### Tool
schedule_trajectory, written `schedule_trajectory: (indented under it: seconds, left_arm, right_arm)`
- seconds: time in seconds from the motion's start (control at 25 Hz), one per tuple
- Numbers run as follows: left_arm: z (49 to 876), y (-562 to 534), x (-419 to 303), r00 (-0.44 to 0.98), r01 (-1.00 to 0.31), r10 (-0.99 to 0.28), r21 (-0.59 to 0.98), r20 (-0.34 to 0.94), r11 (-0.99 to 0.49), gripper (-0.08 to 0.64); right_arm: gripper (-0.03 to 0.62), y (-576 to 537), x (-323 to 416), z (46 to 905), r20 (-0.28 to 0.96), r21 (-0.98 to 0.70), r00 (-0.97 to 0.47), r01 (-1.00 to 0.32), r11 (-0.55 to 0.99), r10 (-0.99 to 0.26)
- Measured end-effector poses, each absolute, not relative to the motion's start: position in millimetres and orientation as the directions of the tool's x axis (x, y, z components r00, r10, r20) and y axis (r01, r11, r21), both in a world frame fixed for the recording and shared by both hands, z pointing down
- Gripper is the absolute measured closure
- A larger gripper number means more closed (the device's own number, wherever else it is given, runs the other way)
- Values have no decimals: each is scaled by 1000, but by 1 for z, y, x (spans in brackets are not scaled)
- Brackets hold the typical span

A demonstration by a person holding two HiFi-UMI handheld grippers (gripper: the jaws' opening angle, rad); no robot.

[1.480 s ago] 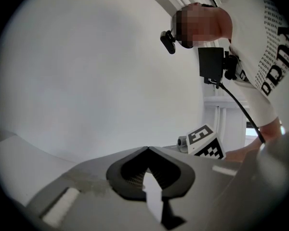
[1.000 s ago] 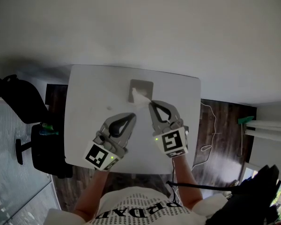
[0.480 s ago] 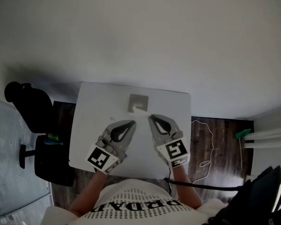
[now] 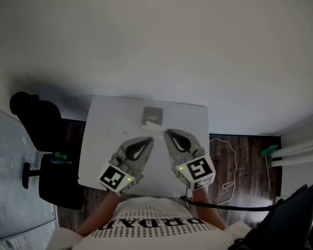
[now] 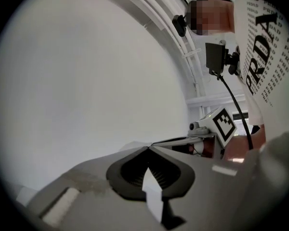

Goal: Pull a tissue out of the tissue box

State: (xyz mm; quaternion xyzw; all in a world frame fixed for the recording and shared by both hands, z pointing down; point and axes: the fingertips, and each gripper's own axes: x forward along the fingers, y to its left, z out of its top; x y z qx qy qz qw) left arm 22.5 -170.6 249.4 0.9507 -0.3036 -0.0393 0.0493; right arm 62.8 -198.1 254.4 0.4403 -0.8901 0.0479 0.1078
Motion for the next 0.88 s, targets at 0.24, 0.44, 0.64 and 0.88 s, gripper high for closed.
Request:
schedule_trajectory:
  seconds: [0.24,0.44,0.64,0.88]
  left_arm:
    - [250,-154,17,808,-580,-588,124,-43,-805,568]
    - [250,-140,14,807,-581,-589,127,-42,-804,568]
    - [248,-136,15,806,-582,-591,126,-44,-803,568]
    - [247,-135,15,807,-581,-589,123,-46,-805,568]
  right_arm:
    - [583,-181,62,248,217,6,-602,-787,617,-769]
    - [583,-169,61,242,194,12,-602,-788,615,-775]
    - [583,-163,58,239,171,37,-614,-777,628,-770]
    - [583,-162,59,240,180,48,-607,-780,624,-774]
